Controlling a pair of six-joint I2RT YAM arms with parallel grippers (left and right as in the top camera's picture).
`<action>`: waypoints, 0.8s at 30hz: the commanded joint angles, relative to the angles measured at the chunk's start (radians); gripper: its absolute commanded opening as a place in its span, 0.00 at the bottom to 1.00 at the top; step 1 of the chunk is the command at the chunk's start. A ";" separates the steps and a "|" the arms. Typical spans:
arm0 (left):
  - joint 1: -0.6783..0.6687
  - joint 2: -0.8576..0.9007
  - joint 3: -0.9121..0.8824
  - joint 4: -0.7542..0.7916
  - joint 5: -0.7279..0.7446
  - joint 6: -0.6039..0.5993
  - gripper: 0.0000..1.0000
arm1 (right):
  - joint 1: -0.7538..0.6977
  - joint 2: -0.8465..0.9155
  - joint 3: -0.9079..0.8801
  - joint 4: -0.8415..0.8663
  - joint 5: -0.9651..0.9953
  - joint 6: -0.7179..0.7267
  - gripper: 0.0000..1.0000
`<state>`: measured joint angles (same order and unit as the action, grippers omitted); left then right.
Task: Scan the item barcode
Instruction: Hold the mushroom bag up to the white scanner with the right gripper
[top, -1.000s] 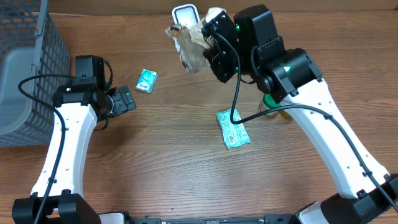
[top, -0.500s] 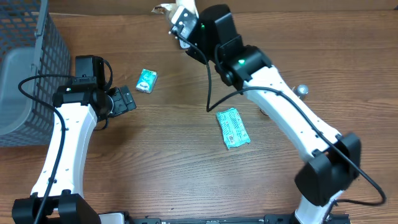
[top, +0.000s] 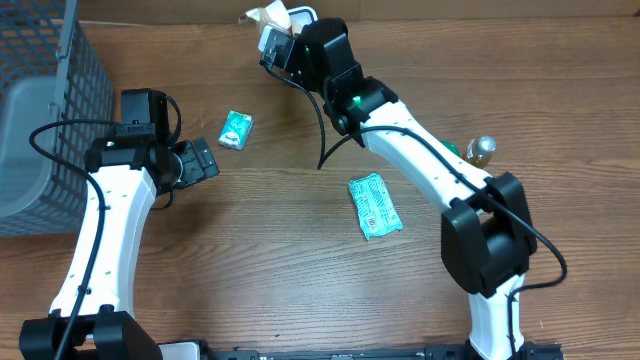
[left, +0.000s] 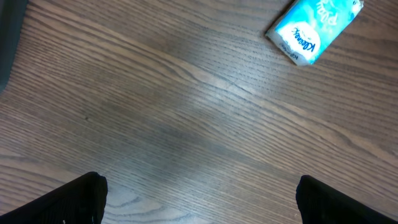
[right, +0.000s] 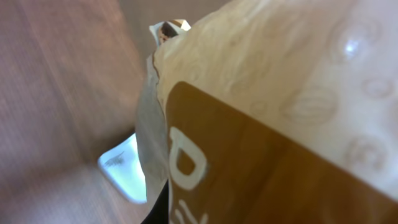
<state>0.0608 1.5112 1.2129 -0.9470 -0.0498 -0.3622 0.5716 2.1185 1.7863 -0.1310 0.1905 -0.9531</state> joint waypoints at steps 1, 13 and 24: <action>0.002 0.005 0.000 0.003 -0.010 0.011 0.99 | -0.001 0.032 0.027 0.080 0.080 -0.030 0.04; 0.002 0.005 0.000 0.003 -0.010 0.011 1.00 | -0.031 0.150 0.027 0.279 0.015 -0.053 0.10; 0.002 0.005 0.000 0.003 -0.010 0.011 1.00 | -0.035 0.196 0.026 0.256 0.003 0.058 0.08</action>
<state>0.0605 1.5112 1.2125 -0.9470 -0.0502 -0.3622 0.5430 2.3054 1.7863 0.1211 0.2119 -0.9752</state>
